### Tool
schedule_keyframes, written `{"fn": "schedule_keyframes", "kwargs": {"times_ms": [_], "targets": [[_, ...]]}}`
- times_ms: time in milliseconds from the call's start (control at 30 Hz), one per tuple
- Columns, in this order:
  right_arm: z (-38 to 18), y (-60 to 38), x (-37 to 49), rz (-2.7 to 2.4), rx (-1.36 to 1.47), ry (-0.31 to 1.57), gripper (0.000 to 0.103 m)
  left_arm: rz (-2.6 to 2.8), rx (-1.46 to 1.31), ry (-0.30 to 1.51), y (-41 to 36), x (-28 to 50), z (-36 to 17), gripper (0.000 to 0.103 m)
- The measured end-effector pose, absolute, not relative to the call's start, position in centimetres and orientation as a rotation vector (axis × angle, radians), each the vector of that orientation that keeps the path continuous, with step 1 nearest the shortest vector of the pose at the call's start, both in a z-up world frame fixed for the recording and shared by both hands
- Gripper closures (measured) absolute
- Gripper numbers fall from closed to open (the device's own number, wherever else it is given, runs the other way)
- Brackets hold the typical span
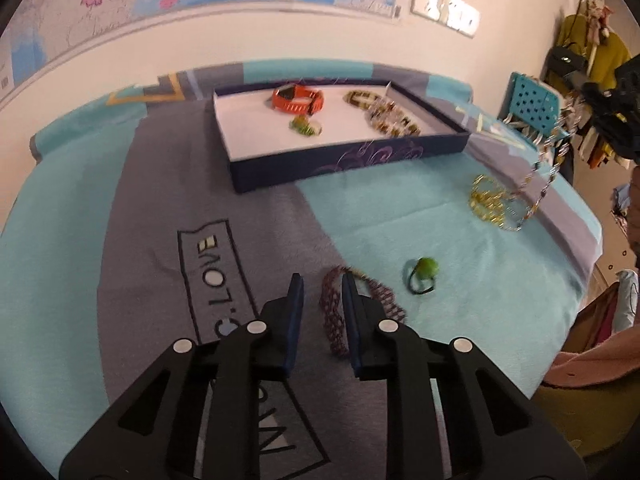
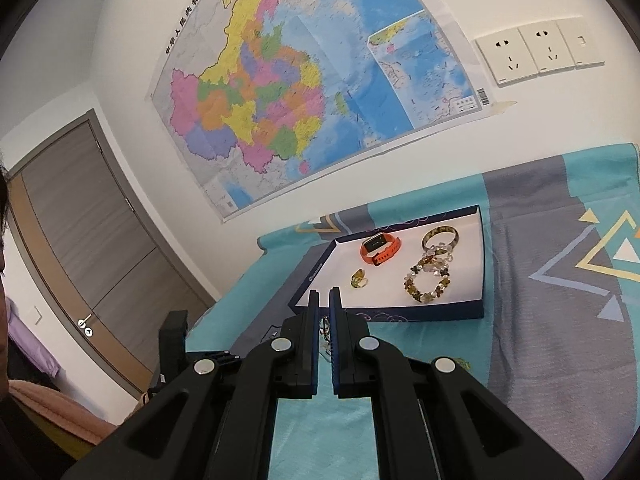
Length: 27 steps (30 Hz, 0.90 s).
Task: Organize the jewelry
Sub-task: 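Grasp the green-stone ring with the left tool while the right tool lifts a long amber-bead necklace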
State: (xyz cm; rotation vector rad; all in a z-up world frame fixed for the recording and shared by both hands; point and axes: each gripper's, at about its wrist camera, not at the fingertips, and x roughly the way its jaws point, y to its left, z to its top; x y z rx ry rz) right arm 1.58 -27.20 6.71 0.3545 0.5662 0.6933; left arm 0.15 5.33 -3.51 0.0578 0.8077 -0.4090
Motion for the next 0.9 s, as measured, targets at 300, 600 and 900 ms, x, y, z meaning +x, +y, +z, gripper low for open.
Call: {"fn": "schedule_keyframes", "kwargs": {"times_ms": [300,600,900], "targets": [[7.6,-26.7,1.4,0.710,0.344,0.546,0.100,-0.565,0.117,0.748,1.6,-1.3,-2.3,0.072],[8.5,-26.2,1.3,0.731,0.328,0.527,0.100,-0.590,0.187,0.803,-1.6,-0.1,-4.1,0.072],[8.5,-26.2,1.5,0.742,0.332,0.525,0.100,-0.591,0.181,0.848,-1.8,0.7,-4.7,0.085]]}}
